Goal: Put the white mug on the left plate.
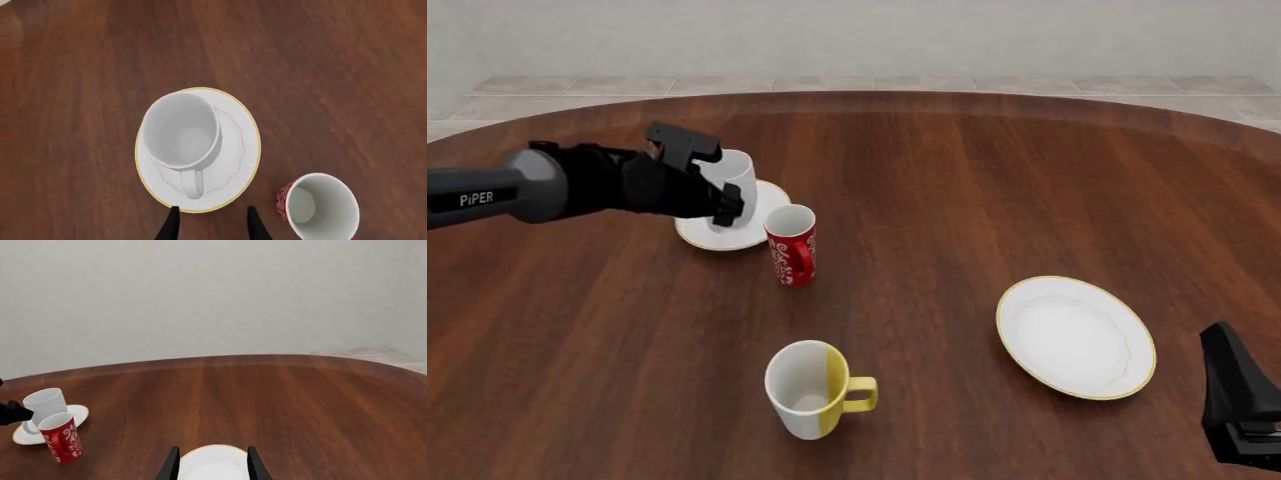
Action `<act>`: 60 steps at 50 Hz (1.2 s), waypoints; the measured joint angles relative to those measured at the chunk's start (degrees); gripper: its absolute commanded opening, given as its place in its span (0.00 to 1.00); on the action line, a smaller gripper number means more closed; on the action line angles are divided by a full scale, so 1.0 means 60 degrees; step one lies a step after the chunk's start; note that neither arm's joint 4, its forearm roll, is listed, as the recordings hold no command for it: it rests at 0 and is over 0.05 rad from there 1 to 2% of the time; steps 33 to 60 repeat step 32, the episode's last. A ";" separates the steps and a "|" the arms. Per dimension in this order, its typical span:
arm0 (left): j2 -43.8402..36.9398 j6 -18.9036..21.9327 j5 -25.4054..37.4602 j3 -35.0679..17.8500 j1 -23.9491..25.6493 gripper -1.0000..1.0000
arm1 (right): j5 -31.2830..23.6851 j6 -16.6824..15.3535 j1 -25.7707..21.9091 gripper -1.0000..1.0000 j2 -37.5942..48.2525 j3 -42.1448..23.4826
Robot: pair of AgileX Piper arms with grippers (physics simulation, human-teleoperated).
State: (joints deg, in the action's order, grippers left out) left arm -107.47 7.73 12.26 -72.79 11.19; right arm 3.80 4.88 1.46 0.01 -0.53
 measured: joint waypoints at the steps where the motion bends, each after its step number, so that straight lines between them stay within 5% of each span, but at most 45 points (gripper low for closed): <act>1: 0.0017 0.0027 -0.0017 0.0005 0.0005 1.00 | -0.0001 0.0000 0.0000 1.00 0.0000 -0.0001; 10: 0.0271 0.0195 -0.0146 0.0135 0.0166 1.00 | -0.0003 0.0012 -0.0002 1.00 0.0000 -0.0008; 32: 0.3887 0.0662 0.0329 0.2369 0.0553 1.00 | -0.0029 0.0058 0.0017 1.00 0.0000 -0.0022; 60: 0.3887 0.0662 0.0329 0.2369 0.0553 1.00 | -0.0029 0.0058 0.0017 1.00 0.0000 -0.0022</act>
